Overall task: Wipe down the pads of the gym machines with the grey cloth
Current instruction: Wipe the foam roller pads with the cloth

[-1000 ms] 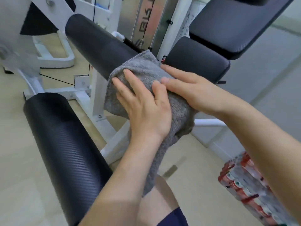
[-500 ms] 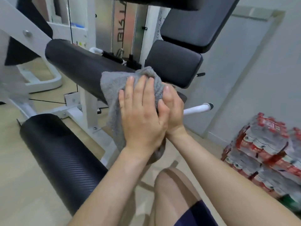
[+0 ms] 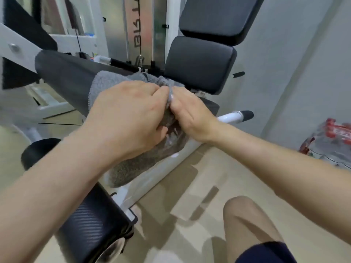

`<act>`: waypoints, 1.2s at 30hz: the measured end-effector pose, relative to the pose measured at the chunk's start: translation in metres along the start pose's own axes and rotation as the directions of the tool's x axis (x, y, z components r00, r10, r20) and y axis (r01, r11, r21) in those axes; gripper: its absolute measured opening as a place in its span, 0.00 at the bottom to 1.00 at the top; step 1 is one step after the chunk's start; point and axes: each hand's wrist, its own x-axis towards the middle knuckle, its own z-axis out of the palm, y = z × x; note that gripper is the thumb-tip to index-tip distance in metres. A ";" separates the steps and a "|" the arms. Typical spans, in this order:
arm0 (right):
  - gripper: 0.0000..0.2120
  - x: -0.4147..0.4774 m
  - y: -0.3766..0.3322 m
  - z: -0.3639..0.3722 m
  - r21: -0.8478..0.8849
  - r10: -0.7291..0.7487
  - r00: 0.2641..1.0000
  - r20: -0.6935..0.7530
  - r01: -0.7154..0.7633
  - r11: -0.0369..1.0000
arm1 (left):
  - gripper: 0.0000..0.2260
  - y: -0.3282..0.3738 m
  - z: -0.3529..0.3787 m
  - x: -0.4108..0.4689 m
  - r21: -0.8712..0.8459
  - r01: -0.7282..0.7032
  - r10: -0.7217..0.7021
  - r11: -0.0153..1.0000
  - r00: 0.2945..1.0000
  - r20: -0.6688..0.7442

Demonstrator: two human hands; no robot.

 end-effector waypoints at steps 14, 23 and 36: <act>0.17 0.022 0.115 -0.070 -0.214 -0.134 0.767 0.627 0.336 0.917 | 0.23 0.065 0.050 0.086 0.495 -0.189 0.078 0.848 0.969 0.236; 0.17 -0.006 0.207 -0.090 -0.233 0.022 0.780 0.625 0.160 0.959 | 0.16 0.100 0.116 0.173 0.358 -0.292 0.151 0.887 0.915 0.374; 0.11 -0.042 0.293 -0.093 -0.347 0.425 0.673 0.606 -0.257 0.902 | 0.28 0.150 0.233 0.293 0.097 -0.410 0.274 0.907 0.748 0.604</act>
